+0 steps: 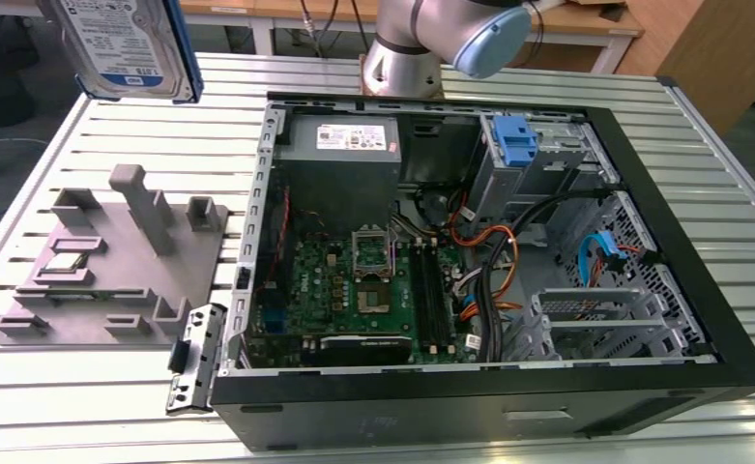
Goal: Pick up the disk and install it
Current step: 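Pick up the disk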
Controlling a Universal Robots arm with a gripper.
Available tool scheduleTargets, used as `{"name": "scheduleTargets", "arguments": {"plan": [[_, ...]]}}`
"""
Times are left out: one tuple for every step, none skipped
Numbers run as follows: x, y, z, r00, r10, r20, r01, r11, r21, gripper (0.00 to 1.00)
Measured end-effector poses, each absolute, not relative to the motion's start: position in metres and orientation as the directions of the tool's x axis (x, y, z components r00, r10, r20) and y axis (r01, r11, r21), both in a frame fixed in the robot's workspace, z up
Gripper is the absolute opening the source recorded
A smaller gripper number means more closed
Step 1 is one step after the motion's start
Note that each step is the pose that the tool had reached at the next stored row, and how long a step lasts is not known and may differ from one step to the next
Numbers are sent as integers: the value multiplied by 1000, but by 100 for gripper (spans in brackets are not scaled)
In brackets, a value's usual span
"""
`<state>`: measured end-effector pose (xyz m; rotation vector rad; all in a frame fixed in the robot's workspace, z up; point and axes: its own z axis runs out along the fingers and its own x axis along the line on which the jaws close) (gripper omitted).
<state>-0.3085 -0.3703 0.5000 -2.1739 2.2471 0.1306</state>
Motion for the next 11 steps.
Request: {"name": "scheduleTargets", "arguments": {"plan": [[-307,-370,500,-35,-997,-67,-998,31,51,35],[-306,-370,500,-35,-997,-67,-998,31,52,35],[-305,-370,500,-35,-997,-67,-998,31,51,35],[-305,-370,500,-35,-997,-67,-998,31,51,35],[-304,-370,500,-35,-997,-67,-998,31,51,35],[-303,-370,500,-35,-997,-67,-998,31,51,35],[-302,-370,500,-35,-997,-67,-998,31,52,35],[-302,-370,500,-35,-997,-67,-998,31,51,35],[-301,-370,500,-35,-997,-67,-998,31,51,35],[-301,-370,500,-35,-997,-67,-998,31,51,35],[-300,-370,500,-35,-997,-67,-998,31,51,35]]}}
